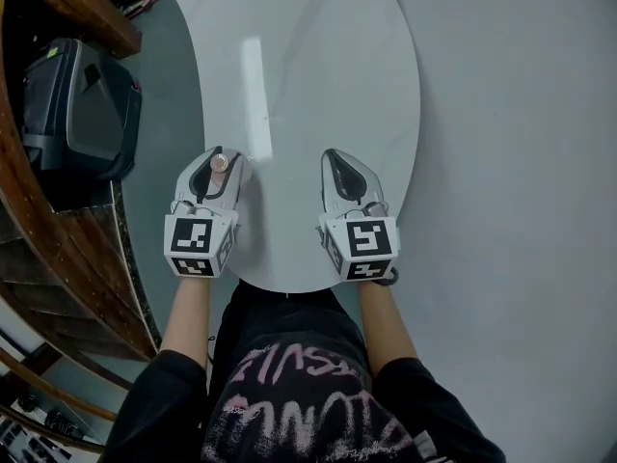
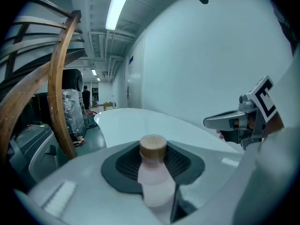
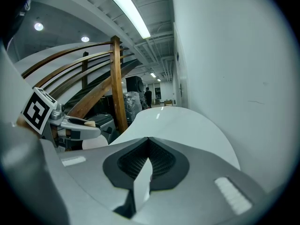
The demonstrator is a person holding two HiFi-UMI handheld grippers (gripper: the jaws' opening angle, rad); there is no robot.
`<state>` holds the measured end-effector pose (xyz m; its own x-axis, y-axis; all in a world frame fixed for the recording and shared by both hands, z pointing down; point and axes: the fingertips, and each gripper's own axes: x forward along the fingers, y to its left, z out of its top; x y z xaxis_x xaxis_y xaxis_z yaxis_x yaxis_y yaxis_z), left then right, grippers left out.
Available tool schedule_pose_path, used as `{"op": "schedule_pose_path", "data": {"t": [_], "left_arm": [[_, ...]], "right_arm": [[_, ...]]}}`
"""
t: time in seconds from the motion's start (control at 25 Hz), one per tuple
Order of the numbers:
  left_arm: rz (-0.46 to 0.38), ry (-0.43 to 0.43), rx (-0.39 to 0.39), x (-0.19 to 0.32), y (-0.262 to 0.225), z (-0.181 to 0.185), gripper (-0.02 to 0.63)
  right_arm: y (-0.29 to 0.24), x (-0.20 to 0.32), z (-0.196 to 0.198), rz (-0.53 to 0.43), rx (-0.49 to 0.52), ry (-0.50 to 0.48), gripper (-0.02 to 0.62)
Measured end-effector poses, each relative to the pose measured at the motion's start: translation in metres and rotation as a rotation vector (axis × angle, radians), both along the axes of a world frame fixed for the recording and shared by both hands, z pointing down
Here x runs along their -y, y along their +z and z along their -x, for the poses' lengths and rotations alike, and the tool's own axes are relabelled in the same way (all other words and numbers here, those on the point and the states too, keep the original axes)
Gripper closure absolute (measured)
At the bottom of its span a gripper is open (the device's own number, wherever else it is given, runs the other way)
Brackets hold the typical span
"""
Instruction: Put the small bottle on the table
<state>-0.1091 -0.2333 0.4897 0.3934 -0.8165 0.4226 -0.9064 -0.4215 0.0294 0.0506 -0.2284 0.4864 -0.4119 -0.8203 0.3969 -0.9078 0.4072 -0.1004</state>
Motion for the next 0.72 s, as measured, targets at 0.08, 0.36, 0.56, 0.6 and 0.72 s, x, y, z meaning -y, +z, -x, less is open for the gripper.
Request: {"op": "schedule_pose_path", "data": {"t": [0.08,0.36,0.56,0.6,0.72], "left_arm": [[-0.004,0.002,0.001,0.002,0.001,0.000,0.475],[-0.005,0.010,-0.006,0.011,0.011,-0.004,0.475],[-0.003,0.015,-0.012,0.014,0.016,-0.005,0.475],[-0.005,0.016,-0.013,0.015,0.017,-0.005,0.475],[-0.009,0.017,-0.011,0.018,0.020,-0.001,0.475]], "right_arm": [[0.001,0.003,0.002,0.000,0.002,-0.001,0.583],[0.012,0.013,0.008,0.006,0.020,-0.001,0.583],[0.018,0.016,0.011,0.008,0.023,-0.001,0.581],[0.020,0.018,0.012,0.010,0.025,0.000,0.581],[0.025,0.021,0.018,0.018,0.028,-0.004,0.581]]}}
